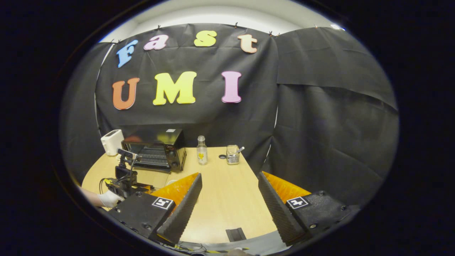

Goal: Open the electric oven with the left hand, put the food in, and close the electric oven.

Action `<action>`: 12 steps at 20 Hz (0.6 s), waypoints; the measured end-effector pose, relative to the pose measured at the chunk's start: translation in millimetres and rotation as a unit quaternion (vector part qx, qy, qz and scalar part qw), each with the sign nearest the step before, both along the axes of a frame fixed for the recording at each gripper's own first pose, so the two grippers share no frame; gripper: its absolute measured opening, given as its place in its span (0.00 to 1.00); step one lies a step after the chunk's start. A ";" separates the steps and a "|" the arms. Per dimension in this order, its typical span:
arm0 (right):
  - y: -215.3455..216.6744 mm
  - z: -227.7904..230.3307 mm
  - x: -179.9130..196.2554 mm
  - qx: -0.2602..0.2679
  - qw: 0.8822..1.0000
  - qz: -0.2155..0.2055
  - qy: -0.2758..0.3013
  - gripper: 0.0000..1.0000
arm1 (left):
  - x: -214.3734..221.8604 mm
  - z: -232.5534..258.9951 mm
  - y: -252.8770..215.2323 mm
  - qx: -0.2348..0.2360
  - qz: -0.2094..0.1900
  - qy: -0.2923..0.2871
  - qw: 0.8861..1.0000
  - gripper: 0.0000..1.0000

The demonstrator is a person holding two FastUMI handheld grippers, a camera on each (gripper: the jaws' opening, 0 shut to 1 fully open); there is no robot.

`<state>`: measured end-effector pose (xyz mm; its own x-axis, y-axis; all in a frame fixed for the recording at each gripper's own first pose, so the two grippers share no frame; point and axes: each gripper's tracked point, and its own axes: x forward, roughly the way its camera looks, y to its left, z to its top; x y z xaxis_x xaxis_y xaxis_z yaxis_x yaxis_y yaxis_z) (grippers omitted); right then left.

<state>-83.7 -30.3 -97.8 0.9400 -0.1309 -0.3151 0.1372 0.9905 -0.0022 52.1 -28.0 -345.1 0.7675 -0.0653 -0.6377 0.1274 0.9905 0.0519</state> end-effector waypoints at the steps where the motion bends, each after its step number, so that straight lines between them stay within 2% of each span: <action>1: 2.8 -1.3 1.7 0.002 1.000 0.003 0.003 1.00 | -1.3 -2.9 0.5 0.000 0.001 0.007 1.000 0.96; 8: 11.9 -12.4 12.2 0.013 1.000 0.016 0.007 1.00 | -2.7 13.9 0.8 -0.016 -0.002 -0.024 1.000 0.95; 12: 17.6 -34.4 31.6 0.040 0.998 0.032 0.022 1.00 | -8.9 51.9 16.7 -0.019 0.003 -0.074 0.997 0.97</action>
